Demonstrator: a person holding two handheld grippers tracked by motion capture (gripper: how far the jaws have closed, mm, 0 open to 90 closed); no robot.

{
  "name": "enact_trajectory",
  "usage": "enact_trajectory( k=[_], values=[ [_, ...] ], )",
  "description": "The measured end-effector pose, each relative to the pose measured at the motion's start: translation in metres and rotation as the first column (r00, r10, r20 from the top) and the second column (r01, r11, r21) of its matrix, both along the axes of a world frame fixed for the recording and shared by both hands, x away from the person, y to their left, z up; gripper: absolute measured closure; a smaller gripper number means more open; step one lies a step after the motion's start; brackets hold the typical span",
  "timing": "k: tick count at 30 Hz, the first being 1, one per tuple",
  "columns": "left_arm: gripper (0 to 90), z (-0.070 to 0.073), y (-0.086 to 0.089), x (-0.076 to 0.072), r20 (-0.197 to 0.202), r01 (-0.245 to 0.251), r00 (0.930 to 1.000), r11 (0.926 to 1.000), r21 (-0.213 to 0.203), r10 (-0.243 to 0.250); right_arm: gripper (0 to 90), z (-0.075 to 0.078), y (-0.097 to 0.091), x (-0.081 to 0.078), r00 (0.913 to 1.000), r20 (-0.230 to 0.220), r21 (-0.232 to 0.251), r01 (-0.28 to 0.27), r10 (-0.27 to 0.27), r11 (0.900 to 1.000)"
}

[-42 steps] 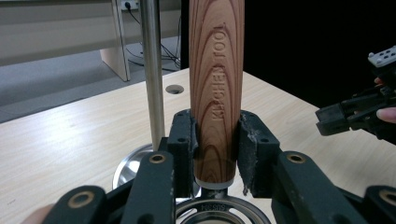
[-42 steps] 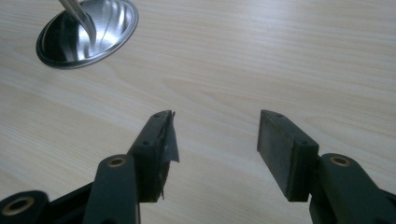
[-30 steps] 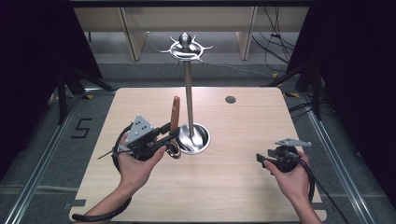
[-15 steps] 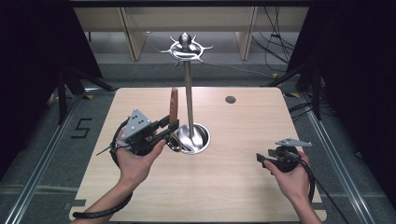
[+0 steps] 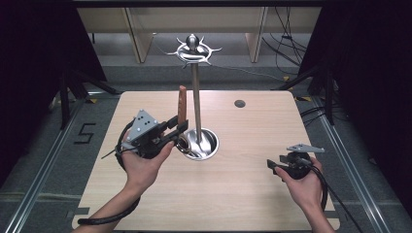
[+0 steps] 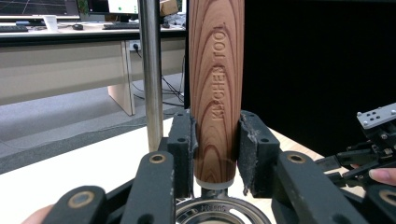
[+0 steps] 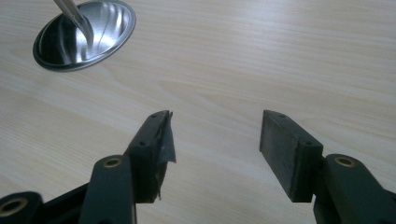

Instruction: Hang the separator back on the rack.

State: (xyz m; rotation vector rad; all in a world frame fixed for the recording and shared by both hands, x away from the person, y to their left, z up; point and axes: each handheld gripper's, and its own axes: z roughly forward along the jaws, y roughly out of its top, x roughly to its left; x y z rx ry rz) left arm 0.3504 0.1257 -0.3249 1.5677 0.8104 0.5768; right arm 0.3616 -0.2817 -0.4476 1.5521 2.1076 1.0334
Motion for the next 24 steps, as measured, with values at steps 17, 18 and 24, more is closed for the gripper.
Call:
enact_trajectory(
  k=[17,18,24],
  values=[
    [67.9,0.008,-0.004,0.002,0.019,-0.004,0.9998,0.9998,-0.019,0.004,43.8,-0.001,-0.002,0.002,0.9984,0.047,-0.024,-0.031,0.033,0.9992],
    [67.9,0.008,-0.005,0.002,0.02,-0.004,0.9998,0.9998,-0.019,0.004,43.8,-0.001,-0.002,0.002,0.9984,0.047,-0.024,-0.031,0.033,0.9992],
    [67.9,0.011,-0.005,0.003,0.027,-0.01,0.9996,0.9996,-0.027,0.01,43.7,0.0,-0.002,0.001,0.9995,0.029,-0.033,-0.013,0.014,0.9994]
  ],
)
